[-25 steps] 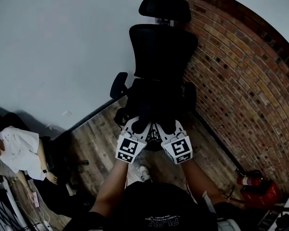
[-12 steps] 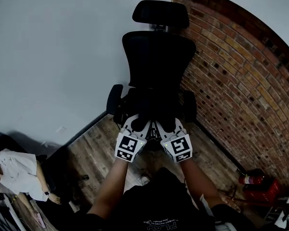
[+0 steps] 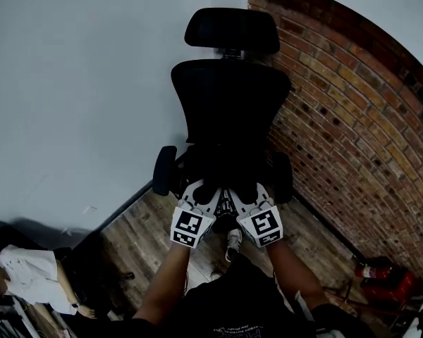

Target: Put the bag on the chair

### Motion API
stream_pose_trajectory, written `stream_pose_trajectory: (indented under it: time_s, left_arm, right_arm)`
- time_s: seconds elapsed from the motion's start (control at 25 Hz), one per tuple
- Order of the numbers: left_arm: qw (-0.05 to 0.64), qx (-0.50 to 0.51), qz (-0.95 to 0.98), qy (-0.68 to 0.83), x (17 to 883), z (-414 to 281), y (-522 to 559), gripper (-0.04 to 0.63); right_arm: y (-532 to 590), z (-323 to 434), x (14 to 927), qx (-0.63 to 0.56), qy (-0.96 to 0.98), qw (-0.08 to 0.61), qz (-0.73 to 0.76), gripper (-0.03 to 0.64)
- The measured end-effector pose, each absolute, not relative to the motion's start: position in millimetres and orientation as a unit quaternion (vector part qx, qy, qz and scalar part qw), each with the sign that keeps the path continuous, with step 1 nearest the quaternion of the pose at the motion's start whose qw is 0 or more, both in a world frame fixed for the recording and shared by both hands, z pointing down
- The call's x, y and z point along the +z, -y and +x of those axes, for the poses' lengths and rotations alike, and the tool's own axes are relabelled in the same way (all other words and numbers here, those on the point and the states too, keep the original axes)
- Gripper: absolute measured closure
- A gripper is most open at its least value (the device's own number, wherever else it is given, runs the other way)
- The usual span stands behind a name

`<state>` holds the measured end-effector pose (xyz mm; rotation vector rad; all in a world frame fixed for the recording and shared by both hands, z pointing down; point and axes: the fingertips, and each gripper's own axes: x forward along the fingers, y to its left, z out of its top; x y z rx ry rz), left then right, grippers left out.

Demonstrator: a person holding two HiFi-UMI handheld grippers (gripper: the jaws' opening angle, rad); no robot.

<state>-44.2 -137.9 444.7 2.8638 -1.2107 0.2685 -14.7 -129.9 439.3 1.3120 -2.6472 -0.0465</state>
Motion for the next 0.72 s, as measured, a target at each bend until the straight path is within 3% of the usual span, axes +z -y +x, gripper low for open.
stream_pose_trajectory:
  time_s: [0.72]
  left_arm:
    - [0.063, 0.129, 0.910, 0.390, 508.5, -19.9, 313.6, 0.535]
  right_arm:
    - [304.8, 3.4, 499.9, 0.047, 0.905, 0.109, 0.408, 0.574]
